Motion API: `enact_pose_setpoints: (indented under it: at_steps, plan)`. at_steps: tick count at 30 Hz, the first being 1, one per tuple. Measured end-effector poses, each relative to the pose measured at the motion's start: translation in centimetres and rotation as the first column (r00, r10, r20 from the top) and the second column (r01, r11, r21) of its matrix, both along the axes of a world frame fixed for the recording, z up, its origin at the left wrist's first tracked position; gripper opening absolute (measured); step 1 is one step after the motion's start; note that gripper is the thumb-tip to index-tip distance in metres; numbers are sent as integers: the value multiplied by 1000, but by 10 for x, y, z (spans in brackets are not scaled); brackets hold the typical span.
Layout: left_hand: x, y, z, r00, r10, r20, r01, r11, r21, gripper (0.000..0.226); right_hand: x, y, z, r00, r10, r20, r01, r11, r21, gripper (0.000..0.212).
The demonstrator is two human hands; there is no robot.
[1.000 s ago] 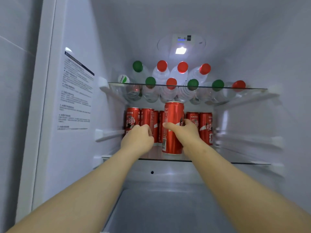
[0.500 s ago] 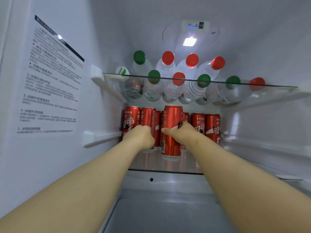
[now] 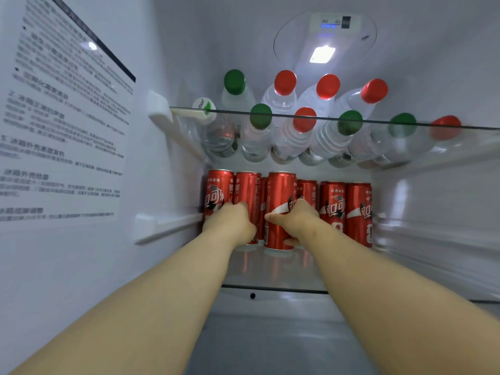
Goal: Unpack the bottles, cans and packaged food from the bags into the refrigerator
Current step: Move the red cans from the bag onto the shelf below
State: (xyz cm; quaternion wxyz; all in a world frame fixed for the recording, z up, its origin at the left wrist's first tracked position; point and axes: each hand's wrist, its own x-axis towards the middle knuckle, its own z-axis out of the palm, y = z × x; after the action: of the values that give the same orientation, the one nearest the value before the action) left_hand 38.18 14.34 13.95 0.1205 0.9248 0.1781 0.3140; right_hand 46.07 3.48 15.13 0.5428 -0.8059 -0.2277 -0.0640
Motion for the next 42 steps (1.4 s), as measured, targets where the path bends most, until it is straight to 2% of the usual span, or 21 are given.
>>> enact_pose_setpoints:
  at_steps: [4, 10, 13, 17, 24, 32, 34, 38, 42]
  plan:
    - [0, 0, 1, 999, -23, 41, 24, 1000, -9, 26, 0, 0, -1, 997, 62, -42, -59, 997, 54, 49]
    - [-1, -2, 1, 999, -47, 12, 47, 998, -39, 21, 4, 3, 0, 993, 96, -70, -90, 993, 82, 42]
    - [-2, -3, 2, 998, -66, 6, 67, 996, -61, 22, 9, 3, 1, 999, 35, -23, -33, 998, 51, 37]
    - [-3, -3, 1, 997, -71, -6, 70, 995, -73, 22, 13, 3, 2, 998, 9, 62, -15, 995, 98, 23]
    - [-4, -4, 2, 997, -68, -20, 67, 996, -67, 18, 12, 4, -1, 988, 62, 139, -75, 993, 94, 39]
    - [-10, -7, 1, 999, 0, -50, -3, 999, -51, 26, 2, -3, -2, 977, 118, 176, -127, 991, 42, 26]
    - [-11, -7, 0, 999, 13, -45, -15, 999, -43, 27, -3, -6, -3, 973, 86, 214, -84, 996, -19, 26]
    - [-16, -8, 0, 998, 52, -39, -53, 998, -22, 26, -20, -13, -5, 880, -23, 474, 174, 945, -276, 38]
    - [-29, -17, -5, 994, 111, -25, -110, 994, 18, 26, -38, -20, -8, 855, -36, 517, 219, 929, -298, 37]
